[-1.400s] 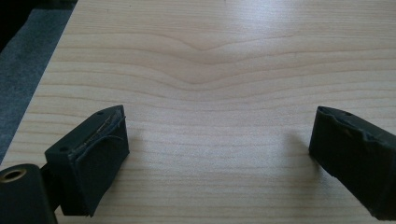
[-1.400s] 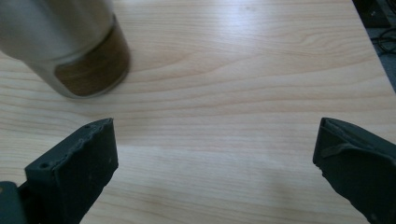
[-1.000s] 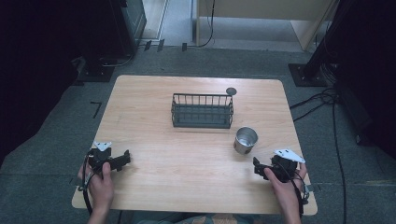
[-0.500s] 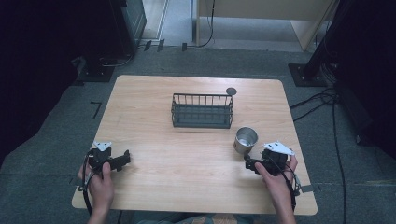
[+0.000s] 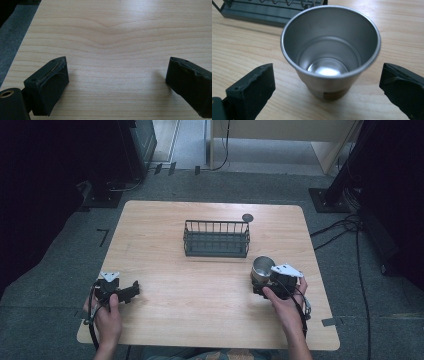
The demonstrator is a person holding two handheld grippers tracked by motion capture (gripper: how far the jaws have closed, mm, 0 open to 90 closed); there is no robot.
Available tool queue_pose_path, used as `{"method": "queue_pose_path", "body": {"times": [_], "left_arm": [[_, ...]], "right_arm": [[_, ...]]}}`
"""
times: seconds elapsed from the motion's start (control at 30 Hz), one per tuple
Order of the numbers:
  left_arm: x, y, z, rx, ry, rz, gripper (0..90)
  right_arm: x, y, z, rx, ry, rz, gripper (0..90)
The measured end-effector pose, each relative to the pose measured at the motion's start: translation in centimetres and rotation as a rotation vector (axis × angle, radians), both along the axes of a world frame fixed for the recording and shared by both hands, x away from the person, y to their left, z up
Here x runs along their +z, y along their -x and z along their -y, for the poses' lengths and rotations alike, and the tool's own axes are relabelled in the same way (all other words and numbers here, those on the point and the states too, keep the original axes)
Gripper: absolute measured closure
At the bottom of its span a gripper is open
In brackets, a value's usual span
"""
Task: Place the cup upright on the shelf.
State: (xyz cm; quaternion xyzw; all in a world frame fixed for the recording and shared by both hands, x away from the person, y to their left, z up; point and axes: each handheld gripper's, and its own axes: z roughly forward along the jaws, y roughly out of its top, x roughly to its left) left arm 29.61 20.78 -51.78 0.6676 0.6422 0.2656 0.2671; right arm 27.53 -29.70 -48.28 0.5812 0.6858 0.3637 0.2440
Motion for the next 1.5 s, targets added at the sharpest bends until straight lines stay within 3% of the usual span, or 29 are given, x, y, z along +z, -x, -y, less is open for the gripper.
{"method": "queue_pose_path", "body": {"times": [0.43,0.5,0.53,0.57,1.13,1.5], "left_arm": [[0.0,0.0,0.0,0.001,0.000,0.000,4.9],[0.0,0.0,0.0,0.000,0.000,0.000,4.9],[0.0,0.0,0.0,0.000,0.000,0.000,4.8],[0.0,0.0,0.0,0.000,0.000,0.000,4.9],[0.0,0.0,0.0,0.000,0.000,0.000,4.9],[0.0,0.0,0.0,0.000,0.000,0.000,4.9]], "right_arm": [[-0.1,-1.9,-1.0,-0.039,0.015,-0.003,0.2],[-0.1,-2.1,-1.0,-0.045,0.016,-0.001,2.0],[-0.2,-2.1,-1.1,-0.069,0.035,0.022,10.2],[-0.2,-2.2,-1.1,-0.078,0.044,0.031,11.5],[-0.6,-2.6,-1.4,-0.069,0.059,0.002,18.0],[1.0,-2.5,-1.6,-0.044,0.034,0.011,18.1]]}}
